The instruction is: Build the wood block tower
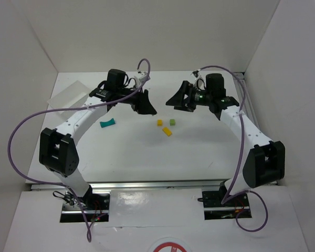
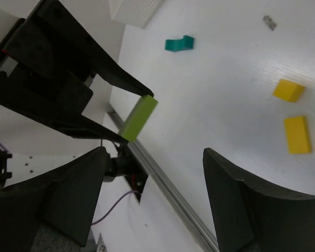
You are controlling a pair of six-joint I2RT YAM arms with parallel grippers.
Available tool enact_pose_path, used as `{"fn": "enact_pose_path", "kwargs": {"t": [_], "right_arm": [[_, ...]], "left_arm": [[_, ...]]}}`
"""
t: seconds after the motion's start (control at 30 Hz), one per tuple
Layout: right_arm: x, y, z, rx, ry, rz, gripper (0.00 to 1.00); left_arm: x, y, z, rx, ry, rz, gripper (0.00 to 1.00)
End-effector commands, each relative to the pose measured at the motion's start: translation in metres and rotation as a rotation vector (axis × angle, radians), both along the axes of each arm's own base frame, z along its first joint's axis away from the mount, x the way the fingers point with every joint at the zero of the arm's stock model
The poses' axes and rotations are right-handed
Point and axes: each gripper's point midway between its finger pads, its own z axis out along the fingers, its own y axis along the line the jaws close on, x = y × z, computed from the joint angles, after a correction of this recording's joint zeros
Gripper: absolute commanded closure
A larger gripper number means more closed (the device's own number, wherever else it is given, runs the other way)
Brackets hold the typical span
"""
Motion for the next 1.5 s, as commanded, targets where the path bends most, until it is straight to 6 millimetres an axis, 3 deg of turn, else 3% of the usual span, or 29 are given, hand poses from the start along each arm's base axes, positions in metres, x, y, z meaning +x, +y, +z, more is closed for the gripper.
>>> {"fn": "enact_pose_path", "kwargs": {"t": [0.0, 0.17, 0.3, 0.77, 0.93, 1.17, 1.2, 1.27, 1.37, 1.47], "right_arm": [[-0.008, 0.030, 0.022, 0.126, -0.004, 0.137, 0.19], [-0.010, 0.050, 0.020, 0.208, 0.076, 0.191, 0.24], [-0.011, 0.054, 0.022, 0.258, 0.103, 0.208, 0.25], [-0.038, 0.072, -0.010, 0.234, 0.228, 0.281, 0.33], [-0.042, 0.075, -0.008, 0.286, 0.231, 0.318, 0.46], [-0.043, 0.076, 0.004, 0.328, 0.200, 0.346, 0.85], [-0.041, 0.073, 0.008, 0.331, 0.189, 0.339, 0.90], [-0.036, 0.069, 0.011, 0.316, 0.146, 0.323, 0.97], [-0.028, 0.064, 0.015, 0.254, 0.071, 0.307, 0.97], [-0.015, 0.058, 0.016, 0.173, -0.011, 0.276, 0.98]], "left_arm": [[-0.019, -0.013, 0.029, -0.057, -0.126, -0.126, 0.93], [-0.035, -0.019, 0.026, -0.041, -0.147, -0.177, 0.93], [-0.033, -0.016, 0.025, -0.022, -0.167, -0.155, 0.93], [-0.031, -0.017, 0.029, -0.015, -0.199, -0.141, 0.94], [-0.028, -0.017, 0.026, -0.006, -0.193, -0.123, 0.94], [-0.026, -0.015, 0.029, 0.002, -0.207, -0.105, 0.92], [-0.026, -0.015, 0.029, 0.002, -0.207, -0.105, 0.89], [-0.030, -0.011, 0.030, 0.018, -0.189, -0.095, 0.52], [-0.037, -0.010, 0.035, 0.012, -0.156, -0.093, 0.04], [-0.042, 0.007, 0.048, -0.028, -0.099, -0.047, 0.00]]}}
